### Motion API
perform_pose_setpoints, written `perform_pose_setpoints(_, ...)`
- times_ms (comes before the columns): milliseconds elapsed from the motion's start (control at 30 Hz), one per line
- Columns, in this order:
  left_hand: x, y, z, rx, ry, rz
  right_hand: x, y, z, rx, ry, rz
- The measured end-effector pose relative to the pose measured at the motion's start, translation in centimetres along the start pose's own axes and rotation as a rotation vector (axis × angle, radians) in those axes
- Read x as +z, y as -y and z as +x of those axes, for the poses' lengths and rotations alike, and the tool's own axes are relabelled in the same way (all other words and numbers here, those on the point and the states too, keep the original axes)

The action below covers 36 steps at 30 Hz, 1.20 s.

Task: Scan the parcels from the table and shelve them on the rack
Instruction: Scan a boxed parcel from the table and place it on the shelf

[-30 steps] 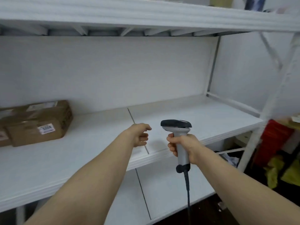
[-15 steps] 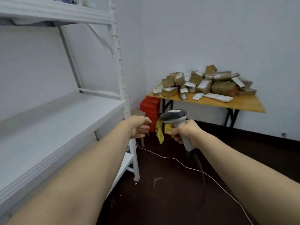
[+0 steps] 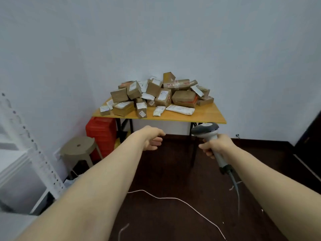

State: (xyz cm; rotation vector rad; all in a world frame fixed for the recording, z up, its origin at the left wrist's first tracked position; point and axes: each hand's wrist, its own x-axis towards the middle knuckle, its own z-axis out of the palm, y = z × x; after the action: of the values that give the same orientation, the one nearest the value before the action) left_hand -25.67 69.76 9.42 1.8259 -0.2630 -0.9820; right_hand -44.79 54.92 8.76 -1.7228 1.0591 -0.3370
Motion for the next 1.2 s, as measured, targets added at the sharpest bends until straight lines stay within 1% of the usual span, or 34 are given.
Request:
perform_pose_setpoints(100,0.3,-3.2,5.5,0.017,-0.034,0.024,-0.7,1.4,5.4,-0.001,-0.025,0.011)
perform_pose_setpoints(167,0.9,-4.8,8.7,-0.006,-0.045,0.053,-1.1,1.5,8.4,0.020,-0.043,0.025)
perform_pose_setpoints(267,2.7,-7.3,13.9,-0.035,-0.006,0.092,-1.9,1.1,13.1,0.066,-0.068,0.059)
perform_pose_setpoints(400,5.3,-10.7,20.6,-0.051,0.021,0.110,-3.2,1.6,21.0,0.077,-0.100,0.162)
perform_pose_setpoints(633,9.2,-18.2,32.8,-0.050,-0.061,0.086,-6.7,3.9,36.8,0.094,-0.028,0.331)
perform_pose_setpoints(733,10.8,-21.3,37.0,-0.087,-0.062,0.065,-8.7,5.1,42.7,0.113,0.010,0.403)
perform_pose_setpoints(800,11.3,-23.1,40.2,-0.082,-0.083,0.040,-9.9,5.9,46.4,0.124,0.017,0.462)
perform_pose_setpoints(1067,12.7,-26.5,51.8,-0.105,-0.155,0.027,-10.3,6.0,59.2,0.223,0.069,0.691)
perform_pose_setpoints(1200,13.2,-28.3,59.1,-0.102,-0.158,0.031,-9.4,5.7,65.8,0.255,0.081,0.702)
